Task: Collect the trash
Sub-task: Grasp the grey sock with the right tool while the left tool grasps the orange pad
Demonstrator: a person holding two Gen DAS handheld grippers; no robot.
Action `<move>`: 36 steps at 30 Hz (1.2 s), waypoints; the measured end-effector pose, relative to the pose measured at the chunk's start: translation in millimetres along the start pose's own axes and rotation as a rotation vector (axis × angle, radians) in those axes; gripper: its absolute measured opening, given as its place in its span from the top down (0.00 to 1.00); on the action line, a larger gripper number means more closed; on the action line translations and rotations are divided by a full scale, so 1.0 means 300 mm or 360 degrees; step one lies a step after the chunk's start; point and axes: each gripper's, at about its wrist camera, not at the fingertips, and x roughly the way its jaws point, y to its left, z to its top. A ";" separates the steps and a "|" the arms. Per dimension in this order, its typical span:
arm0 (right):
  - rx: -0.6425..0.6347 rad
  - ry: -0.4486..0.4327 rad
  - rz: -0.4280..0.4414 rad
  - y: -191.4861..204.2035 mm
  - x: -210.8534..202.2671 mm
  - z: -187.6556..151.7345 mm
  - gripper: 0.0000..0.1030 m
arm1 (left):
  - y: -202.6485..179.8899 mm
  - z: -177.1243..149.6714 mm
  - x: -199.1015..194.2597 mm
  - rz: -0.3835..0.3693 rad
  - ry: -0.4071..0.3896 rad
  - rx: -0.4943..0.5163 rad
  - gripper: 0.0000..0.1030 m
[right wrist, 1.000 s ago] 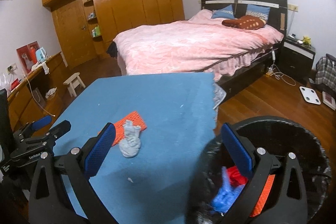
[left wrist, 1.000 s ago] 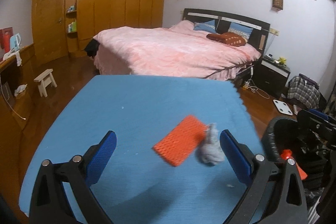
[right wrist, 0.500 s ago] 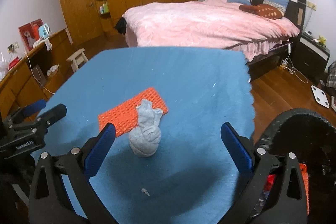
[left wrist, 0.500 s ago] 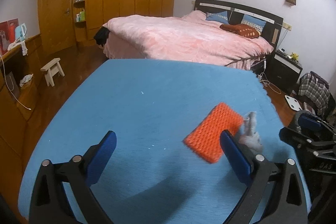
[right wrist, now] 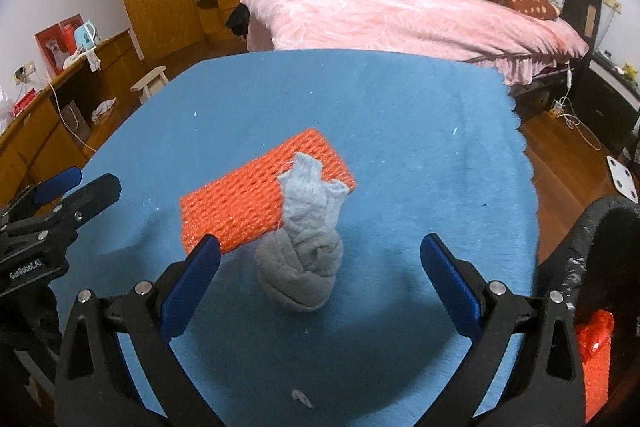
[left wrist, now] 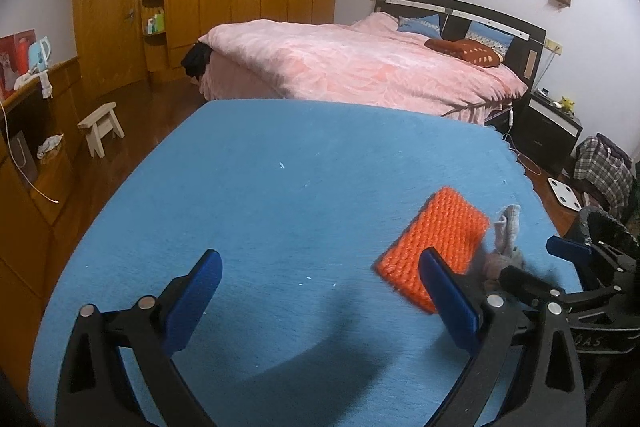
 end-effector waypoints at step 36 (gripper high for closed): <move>0.0164 0.0029 -0.0006 -0.162 -0.053 0.002 0.57 | -0.153 0.008 0.102 -0.0136 0.0071 0.0046 0.06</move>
